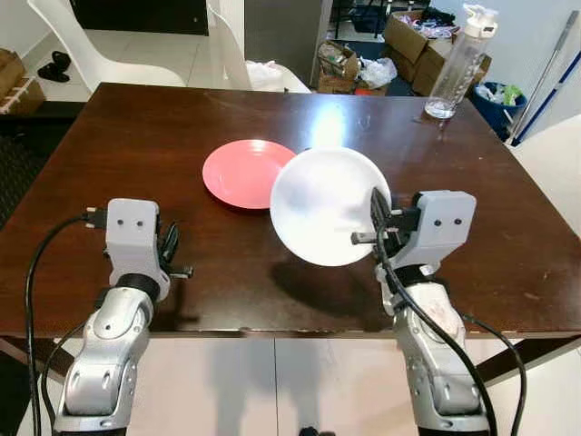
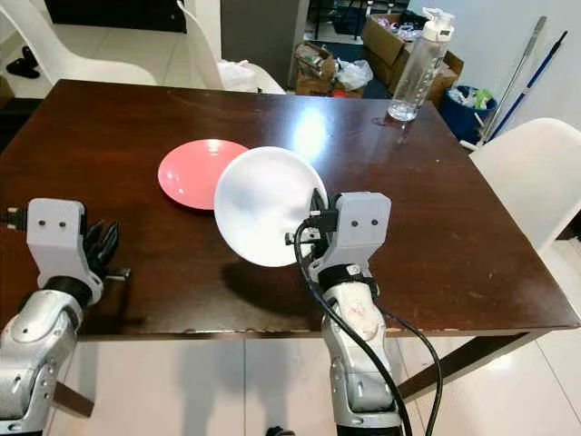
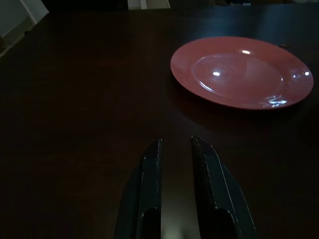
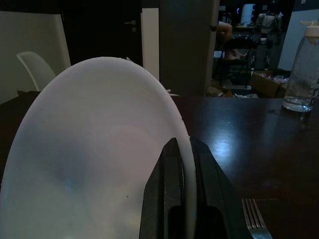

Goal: Setting the table

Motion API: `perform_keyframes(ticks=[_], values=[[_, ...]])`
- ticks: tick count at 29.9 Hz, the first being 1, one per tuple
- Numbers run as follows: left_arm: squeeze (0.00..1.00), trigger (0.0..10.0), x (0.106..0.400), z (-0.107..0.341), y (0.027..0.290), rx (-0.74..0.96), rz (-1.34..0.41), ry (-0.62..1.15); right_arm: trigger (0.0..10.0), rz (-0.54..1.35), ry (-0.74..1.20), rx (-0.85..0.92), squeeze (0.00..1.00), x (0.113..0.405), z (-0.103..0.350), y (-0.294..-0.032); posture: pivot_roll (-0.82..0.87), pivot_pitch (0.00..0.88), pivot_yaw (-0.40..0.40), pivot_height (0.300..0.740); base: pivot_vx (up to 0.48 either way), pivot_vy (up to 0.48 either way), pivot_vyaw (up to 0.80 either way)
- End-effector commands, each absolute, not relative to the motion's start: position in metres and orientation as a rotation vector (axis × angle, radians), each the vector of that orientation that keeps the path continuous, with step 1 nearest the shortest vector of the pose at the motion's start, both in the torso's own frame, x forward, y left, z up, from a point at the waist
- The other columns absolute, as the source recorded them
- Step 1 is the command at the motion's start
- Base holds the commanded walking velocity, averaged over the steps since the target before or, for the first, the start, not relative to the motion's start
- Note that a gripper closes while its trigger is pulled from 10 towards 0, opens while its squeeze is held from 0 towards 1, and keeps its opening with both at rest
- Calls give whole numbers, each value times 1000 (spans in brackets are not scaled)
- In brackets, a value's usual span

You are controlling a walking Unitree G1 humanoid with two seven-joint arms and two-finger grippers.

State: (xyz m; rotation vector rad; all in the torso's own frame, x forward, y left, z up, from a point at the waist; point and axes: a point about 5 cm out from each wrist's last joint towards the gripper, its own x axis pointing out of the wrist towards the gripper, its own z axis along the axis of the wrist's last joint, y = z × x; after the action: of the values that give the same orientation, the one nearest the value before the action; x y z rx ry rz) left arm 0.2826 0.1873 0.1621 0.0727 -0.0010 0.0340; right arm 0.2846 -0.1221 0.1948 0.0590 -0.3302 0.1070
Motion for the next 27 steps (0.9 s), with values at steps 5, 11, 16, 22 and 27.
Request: perform_keyframes(ticks=[5,11,16,22,27], values=[[0,10000,280,159,186,76,31,8,10000,95,-301,64,0,283,186,-120,3,44,1,740,-292,0,0],[0,10000,281,159,186,73,34,1,10000,93,-295,63,0,284,185,-120,3,46,-3,740,-279,0,0],[0,10000,281,160,185,71,32,-1,10000,92,-292,62,0,284,185,-120,2,47,-2,740,-102,0,0],[0,10000,281,160,185,73,30,0,10000,84,-285,62,0,284,183,-121,1,49,0,740,0,0,0],[0,10000,281,160,184,72,28,-1,10000,83,-281,62,0,283,182,-120,1,51,1,740,0,0,0]])
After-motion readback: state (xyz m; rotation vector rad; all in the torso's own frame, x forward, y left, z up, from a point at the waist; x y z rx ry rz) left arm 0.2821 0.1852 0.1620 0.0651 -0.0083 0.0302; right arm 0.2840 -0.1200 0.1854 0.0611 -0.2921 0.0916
